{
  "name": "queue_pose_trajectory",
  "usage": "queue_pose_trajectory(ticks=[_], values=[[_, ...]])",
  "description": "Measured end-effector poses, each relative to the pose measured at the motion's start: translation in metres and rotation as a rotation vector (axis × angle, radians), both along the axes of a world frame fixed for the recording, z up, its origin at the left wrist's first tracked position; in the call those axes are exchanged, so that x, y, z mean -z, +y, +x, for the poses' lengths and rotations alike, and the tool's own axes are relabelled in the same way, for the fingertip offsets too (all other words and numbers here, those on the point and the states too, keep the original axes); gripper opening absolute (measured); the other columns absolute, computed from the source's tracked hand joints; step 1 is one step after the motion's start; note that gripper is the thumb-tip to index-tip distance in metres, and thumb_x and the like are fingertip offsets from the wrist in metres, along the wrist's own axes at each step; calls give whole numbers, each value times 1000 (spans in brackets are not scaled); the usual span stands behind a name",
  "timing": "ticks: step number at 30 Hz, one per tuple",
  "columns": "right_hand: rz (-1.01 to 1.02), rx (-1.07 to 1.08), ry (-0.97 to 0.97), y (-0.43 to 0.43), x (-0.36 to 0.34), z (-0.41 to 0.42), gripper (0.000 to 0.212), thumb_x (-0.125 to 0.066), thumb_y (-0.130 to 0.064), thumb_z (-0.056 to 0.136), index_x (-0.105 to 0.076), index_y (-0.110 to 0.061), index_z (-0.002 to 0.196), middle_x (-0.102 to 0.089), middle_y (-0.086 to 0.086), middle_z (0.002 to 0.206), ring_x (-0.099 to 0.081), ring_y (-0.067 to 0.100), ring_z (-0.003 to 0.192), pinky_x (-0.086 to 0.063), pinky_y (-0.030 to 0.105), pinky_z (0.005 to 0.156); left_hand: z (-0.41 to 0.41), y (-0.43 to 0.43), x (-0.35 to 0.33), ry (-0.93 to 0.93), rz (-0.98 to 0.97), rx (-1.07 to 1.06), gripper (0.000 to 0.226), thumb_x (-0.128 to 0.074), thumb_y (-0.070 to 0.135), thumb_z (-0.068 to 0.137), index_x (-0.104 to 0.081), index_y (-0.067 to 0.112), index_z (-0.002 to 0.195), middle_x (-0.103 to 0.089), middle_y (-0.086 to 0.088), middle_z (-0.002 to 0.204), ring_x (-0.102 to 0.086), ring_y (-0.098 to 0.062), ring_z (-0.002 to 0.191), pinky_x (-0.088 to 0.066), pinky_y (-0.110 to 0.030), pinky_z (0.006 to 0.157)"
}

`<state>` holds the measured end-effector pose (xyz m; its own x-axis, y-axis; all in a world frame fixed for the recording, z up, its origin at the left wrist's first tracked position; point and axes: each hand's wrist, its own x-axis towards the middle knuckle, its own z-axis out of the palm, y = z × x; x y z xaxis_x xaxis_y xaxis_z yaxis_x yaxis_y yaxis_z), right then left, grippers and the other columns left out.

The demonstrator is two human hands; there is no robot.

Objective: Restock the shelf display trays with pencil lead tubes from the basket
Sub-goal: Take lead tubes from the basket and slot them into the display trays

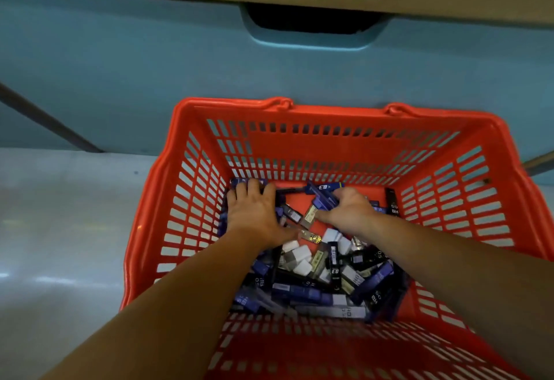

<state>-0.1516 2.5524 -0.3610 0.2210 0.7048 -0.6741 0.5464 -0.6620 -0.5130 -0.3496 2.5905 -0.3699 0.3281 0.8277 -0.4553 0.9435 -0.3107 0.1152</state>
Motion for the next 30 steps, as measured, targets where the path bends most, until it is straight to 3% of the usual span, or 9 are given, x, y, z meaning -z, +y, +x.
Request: queue_pose_trajectory(ticks=[4, 7, 11, 13, 16, 19, 24, 27, 30], values=[[-59, -88, 97, 4, -2, 13, 17, -64, -12, 100, -56, -21, 111, -71, 9, 102, -67, 22, 84, -56, 35, 69, 0, 2, 4, -7, -20, 109, 117, -60, 96, 61, -31, 25, 150, -31, -10, 144, -30, -35, 136, -32, -53, 114], [-155, -107, 152, 7, -9, 22, 26, -62, -6, 100, -55, -26, 115, -73, 10, 99, -67, 22, 78, -55, 30, 59, 6, 8, 7, -60, -92, 149, 114, -71, 87, 62, -31, 26, 150, -38, -7, 141, -39, -32, 133, -40, -51, 109], [-225, -147, 211, 11, -9, 30, 35, -71, 5, 87, -66, -17, 115, -74, 20, 101, -69, 25, 76, -60, 41, 69, 19, 14, 11, -151, -191, 73, 107, -84, 71, 65, -34, 26, 148, -43, -7, 141, -51, -32, 127, -51, -51, 100], [-255, -116, 266, 14, -12, 30, 38, -84, -10, 83, -68, -15, 116, -76, 16, 105, -71, 24, 79, -61, 42, 71, 24, 15, 13, -183, -185, 86, 102, -85, 69, 66, -38, 26, 145, -44, -5, 138, -52, -30, 124, -52, -48, 98], [-225, -17, 291, 19, -16, 23, 44, -81, -41, 89, -67, -10, 117, -73, 8, 88, -67, 16, 62, -55, 26, 53, 29, 17, 17, -255, -205, 123, 80, -89, 59, 68, -49, 25, 129, -45, -3, 124, -51, -26, 113, -51, -40, 90], [-191, -19, 134, 18, -13, 17, 39, -67, -30, 101, -60, -11, 134, -68, 5, 81, -62, 11, 51, -45, 17, 41, 28, 17, 17, -336, -205, 137, 66, -92, 52, 66, -53, 26, 114, -46, 1, 115, -51, -24, 107, -49, -36, 85], [-101, -247, -1, 15, -14, 26, 26, -56, -23, 107, -49, -17, 130, -57, 0, 91, -57, 14, 73, -42, 23, 53, 14, 16, 21, -229, 177, 306, 92, -71, 81, 64, -49, 25, 134, -46, 2, 125, -43, -26, 118, -37, -46, 105], [99, -555, -235, 7, -13, 36, 14, -56, -22, 106, -44, -21, 114, -43, -4, 105, -48, 20, 105, -38, 31, 81, 2, 5, 28, -235, 247, 284, 107, -55, 93, 64, -48, 21, 143, -47, -3, 137, -45, -33, 127, -31, -57, 113], [273, -721, -371, -5, -3, 35, 19, -57, -23, 104, -45, -17, 118, -40, -3, 125, -36, 18, 120, -42, 36, 89, 2, -3, 27, -191, 231, 221, 117, -45, 98, 62, -38, 22, 152, -42, -6, 147, -39, -33, 136, -31, -58, 115]])
